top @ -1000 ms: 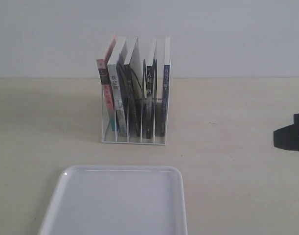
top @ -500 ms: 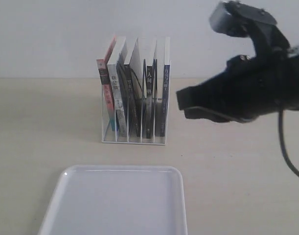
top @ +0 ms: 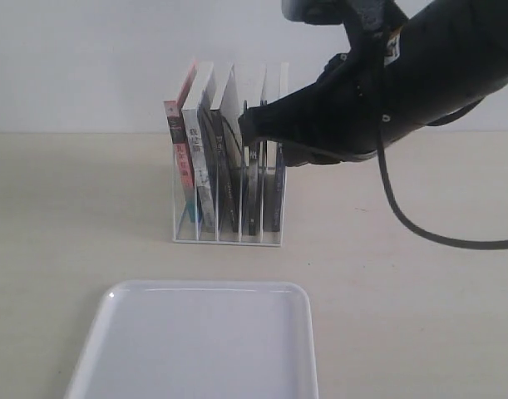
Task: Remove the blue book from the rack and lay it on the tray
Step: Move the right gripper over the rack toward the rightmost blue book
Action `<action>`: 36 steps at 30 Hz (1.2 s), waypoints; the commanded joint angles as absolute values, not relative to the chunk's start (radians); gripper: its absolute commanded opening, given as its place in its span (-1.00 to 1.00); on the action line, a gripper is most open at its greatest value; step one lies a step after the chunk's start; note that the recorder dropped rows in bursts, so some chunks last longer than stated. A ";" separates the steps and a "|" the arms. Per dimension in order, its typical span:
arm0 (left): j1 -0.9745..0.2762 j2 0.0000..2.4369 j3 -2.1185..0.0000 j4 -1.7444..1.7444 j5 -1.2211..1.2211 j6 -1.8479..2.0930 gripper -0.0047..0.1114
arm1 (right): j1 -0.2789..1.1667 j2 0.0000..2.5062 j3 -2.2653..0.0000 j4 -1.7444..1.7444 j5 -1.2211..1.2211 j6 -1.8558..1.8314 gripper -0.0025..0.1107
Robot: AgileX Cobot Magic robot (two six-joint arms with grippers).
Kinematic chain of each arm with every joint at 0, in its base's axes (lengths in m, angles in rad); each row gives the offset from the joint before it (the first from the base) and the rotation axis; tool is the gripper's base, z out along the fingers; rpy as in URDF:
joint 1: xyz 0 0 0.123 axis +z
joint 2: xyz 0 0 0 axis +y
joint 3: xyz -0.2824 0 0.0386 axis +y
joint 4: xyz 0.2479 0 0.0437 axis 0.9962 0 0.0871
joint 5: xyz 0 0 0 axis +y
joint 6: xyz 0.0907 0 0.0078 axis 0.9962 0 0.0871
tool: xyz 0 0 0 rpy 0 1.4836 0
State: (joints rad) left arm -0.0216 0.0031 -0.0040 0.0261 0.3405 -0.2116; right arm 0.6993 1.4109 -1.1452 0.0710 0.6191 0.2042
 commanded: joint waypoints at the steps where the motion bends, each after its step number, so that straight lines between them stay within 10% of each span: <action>1: -0.023 0.000 0.000 0.019 0.338 -0.207 -0.84 | 0.754 1.409 -1.141 0.023 0.619 0.232 -0.96; 25: -0.023 0.000 0.000 0.019 0.338 -0.207 -0.84 | 0.906 1.474 -1.130 -0.519 0.648 0.633 -0.96; 36: -0.023 0.000 0.000 0.019 0.338 -0.207 -0.84 | 0.853 1.758 -1.666 -0.573 0.851 0.540 -0.74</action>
